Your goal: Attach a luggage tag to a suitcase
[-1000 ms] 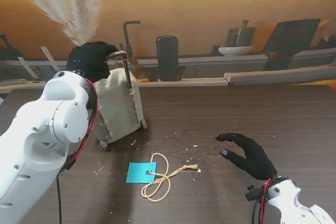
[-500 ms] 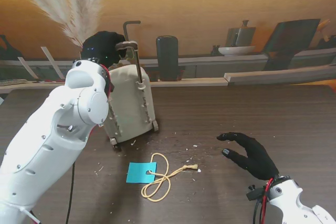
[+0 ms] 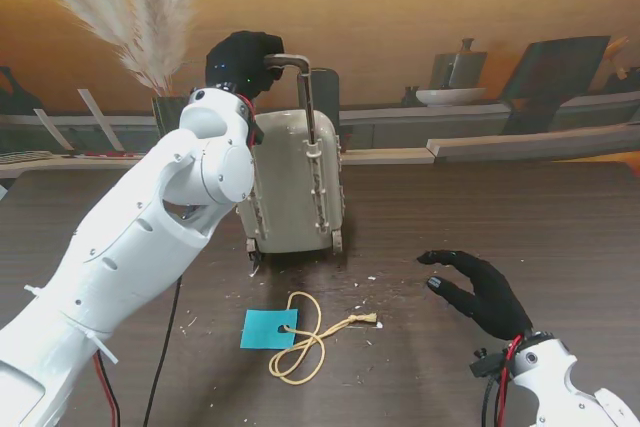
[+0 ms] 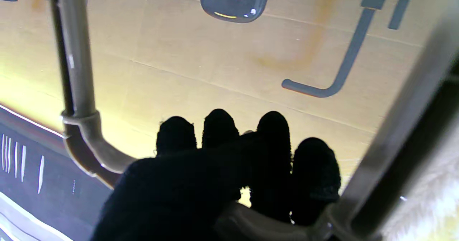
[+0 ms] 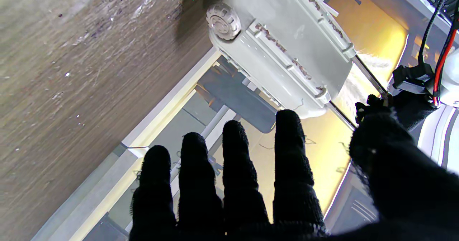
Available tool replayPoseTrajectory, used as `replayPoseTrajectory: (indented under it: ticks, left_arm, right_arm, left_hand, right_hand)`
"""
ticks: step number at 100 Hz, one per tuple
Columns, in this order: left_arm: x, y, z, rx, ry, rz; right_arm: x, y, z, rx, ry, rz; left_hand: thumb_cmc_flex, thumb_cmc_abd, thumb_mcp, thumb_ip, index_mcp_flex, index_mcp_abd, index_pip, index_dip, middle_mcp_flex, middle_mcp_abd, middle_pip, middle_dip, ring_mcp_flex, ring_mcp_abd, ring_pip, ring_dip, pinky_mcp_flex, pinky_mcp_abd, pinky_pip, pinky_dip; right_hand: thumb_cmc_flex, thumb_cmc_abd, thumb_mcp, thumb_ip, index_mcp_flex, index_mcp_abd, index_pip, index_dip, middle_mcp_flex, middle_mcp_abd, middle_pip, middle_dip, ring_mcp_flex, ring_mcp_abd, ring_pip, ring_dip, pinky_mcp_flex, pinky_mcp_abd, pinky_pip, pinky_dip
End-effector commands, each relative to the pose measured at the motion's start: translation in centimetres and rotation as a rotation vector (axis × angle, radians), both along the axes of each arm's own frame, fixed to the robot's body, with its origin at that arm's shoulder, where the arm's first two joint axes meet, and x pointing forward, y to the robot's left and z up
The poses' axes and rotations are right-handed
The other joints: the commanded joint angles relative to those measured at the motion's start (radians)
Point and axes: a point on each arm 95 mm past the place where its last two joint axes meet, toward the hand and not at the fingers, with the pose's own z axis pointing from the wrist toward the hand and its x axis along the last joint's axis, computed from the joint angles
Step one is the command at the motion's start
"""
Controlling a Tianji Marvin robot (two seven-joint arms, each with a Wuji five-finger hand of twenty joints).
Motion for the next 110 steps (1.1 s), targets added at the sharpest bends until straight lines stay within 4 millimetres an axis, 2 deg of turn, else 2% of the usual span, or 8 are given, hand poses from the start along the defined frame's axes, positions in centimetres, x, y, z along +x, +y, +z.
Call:
replayPoseTrajectory:
  ticks: [1, 38, 53, 59, 68, 86, 98, 110]
  left_arm:
    - [-0.2, -1.7, 1.0, -0.017, -0.025, -0.044]
    - [0.6, -5.6, -0.3, -0.066, -0.065, -0.118]
    - [0.5, -6.7, -1.0, -0.046, -0.06, -0.154]
    - [0.4, -7.2, -1.5, -0.032, -0.051, -0.169]
    - [0.2, -7.7, -2.3, -0.005, -0.022, -0.189]
    - [-0.5, -8.4, -3.4, 0.048, 0.009, -0.198]
    - [-1.5, -8.4, -3.6, 0.057, 0.021, -0.192]
    - [-2.8, -8.4, -3.4, 0.068, 0.035, -0.187]
  right_arm:
    - [0.3, -0.1, -0.2, 0.002, 0.014, -0.001]
    - [0.7, -0.6, -0.3, 0.034, 0.019, -0.025]
    - [0.6, -0.9, -0.3, 0.043, 0.021, -0.033]
    - [0.6, -1.0, -0.2, 0.046, 0.017, -0.038]
    - [0.4, -1.2, 0.0, 0.048, 0.009, -0.043]
    - [0.1, -1.9, 0.4, 0.058, -0.008, -0.064]
    - [0.0, -2.3, 0.7, 0.067, -0.024, -0.084]
    - [0.0, -2.4, 0.7, 0.07, -0.026, -0.089]
  left_hand:
    - [0.074, 0.026, 0.031, -0.019, 0.023, -0.13, -0.003, 0.019, 0.019, -0.001, 0.036, 0.027, 0.001, -0.024, 0.021, 0.018, -0.007, -0.073, 0.034, 0.012]
    - [0.075, 0.023, 0.03, -0.015, 0.022, -0.129, -0.01, 0.016, 0.022, 0.0, 0.031, 0.023, 0.003, -0.024, 0.013, 0.012, -0.017, -0.058, 0.022, 0.01]
    - [0.069, 0.014, 0.038, -0.011, 0.023, -0.127, -0.046, -0.007, 0.021, 0.001, 0.019, 0.016, 0.004, -0.03, 0.005, 0.003, -0.037, -0.035, 0.007, 0.004]
    - [0.058, -0.003, 0.046, -0.001, 0.009, -0.118, -0.108, -0.05, 0.01, 0.009, -0.014, 0.004, -0.006, -0.032, -0.024, -0.007, -0.071, -0.014, -0.015, -0.006]
    - [0.055, -0.004, 0.027, 0.01, -0.018, -0.108, -0.167, -0.092, -0.012, 0.015, -0.05, 0.015, -0.032, -0.03, -0.056, 0.009, -0.12, -0.018, -0.025, 0.006]
    - [0.003, 0.021, -0.049, 0.092, -0.136, -0.079, -0.304, -0.156, -0.079, 0.017, -0.143, 0.094, -0.106, -0.039, -0.139, 0.058, -0.201, -0.039, -0.088, 0.031]
    - [-0.041, 0.019, -0.053, 0.099, -0.191, -0.063, -0.362, -0.179, -0.109, 0.022, -0.212, 0.135, -0.148, -0.037, -0.179, 0.077, -0.242, -0.049, -0.129, 0.046]
    - [-0.08, 0.022, -0.063, 0.12, -0.257, -0.05, -0.441, -0.214, -0.185, 0.032, -0.281, 0.158, -0.222, -0.038, -0.238, 0.112, -0.296, -0.069, -0.18, 0.065]
  right_hand:
    - [0.032, 0.018, -0.007, -0.004, 0.024, -0.003, 0.007, -0.014, 0.017, 0.002, -0.004, -0.001, 0.022, -0.008, 0.0, -0.003, 0.004, -0.043, 0.005, -0.005]
    - [0.042, 0.019, -0.002, -0.006, 0.031, -0.001, 0.011, -0.015, 0.023, 0.006, 0.0, -0.001, 0.029, -0.007, 0.003, -0.003, 0.008, -0.042, 0.012, -0.007]
    - [0.046, 0.02, -0.001, -0.007, 0.032, -0.001, 0.011, -0.015, 0.024, 0.008, 0.0, -0.002, 0.029, -0.005, 0.003, -0.003, 0.006, -0.042, 0.013, -0.009]
    - [0.048, 0.022, -0.001, -0.007, 0.033, 0.001, 0.012, -0.015, 0.025, 0.009, 0.0, -0.002, 0.029, -0.005, 0.003, -0.003, 0.007, -0.042, 0.015, -0.009]
    - [0.049, 0.023, -0.003, -0.008, 0.031, 0.001, 0.011, -0.016, 0.024, 0.008, 0.0, -0.003, 0.029, -0.003, 0.003, -0.004, 0.007, -0.042, 0.016, -0.01]
    - [0.053, 0.025, -0.007, -0.008, 0.03, 0.003, 0.01, -0.017, 0.025, 0.01, -0.001, -0.003, 0.028, -0.003, 0.002, -0.004, 0.004, -0.043, 0.017, -0.013]
    - [0.056, 0.026, -0.008, -0.007, 0.032, 0.003, 0.01, -0.017, 0.026, 0.012, -0.002, -0.003, 0.029, -0.003, 0.003, -0.004, 0.005, -0.042, 0.018, -0.014]
    - [0.059, 0.028, -0.008, -0.007, 0.032, 0.003, 0.01, -0.017, 0.027, 0.011, -0.002, -0.003, 0.029, -0.003, 0.002, -0.004, 0.005, -0.042, 0.018, -0.015]
